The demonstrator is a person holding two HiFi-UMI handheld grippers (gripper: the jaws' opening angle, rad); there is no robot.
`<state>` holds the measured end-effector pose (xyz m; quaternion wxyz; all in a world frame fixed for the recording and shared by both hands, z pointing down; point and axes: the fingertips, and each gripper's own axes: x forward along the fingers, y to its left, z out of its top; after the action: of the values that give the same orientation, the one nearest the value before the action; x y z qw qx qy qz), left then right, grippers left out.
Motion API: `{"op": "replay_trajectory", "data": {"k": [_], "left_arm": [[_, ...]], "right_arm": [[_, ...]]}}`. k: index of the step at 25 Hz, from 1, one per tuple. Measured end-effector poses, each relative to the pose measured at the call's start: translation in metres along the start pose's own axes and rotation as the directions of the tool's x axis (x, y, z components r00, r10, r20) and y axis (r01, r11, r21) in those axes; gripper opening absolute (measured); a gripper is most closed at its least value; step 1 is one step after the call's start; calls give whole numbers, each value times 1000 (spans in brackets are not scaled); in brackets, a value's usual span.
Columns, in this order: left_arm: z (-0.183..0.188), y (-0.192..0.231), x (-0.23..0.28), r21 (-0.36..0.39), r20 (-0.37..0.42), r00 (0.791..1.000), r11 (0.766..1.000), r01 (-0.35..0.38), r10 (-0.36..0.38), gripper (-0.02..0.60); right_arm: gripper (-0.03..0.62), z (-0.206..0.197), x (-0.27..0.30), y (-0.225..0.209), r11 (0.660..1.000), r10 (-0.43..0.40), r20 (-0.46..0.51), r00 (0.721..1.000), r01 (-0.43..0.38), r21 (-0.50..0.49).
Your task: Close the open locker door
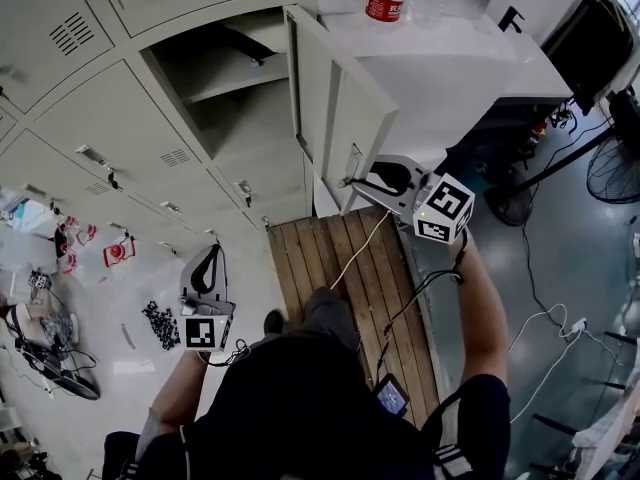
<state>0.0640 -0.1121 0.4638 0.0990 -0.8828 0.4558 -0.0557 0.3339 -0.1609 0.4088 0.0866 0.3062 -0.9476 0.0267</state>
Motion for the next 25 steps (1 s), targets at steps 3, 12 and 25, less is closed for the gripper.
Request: {"op": "replay_trajectory", "data": {"k": [3,12,25], "left_arm": [[7,1,2,-45,14,1000,999,-15,16,3],[6,1,5,-33,16,1000,999,-4,5,3],[1,18,-9,-24,11,999,999,-30,31,3]], "right_arm": [[144,1,2,1,1000,-28,3,1000,28,-12],[143,3,17,15,1000,1,17,1000,-1,10],[137,10,52,42,1000,26,24,999,-26,5]]}}
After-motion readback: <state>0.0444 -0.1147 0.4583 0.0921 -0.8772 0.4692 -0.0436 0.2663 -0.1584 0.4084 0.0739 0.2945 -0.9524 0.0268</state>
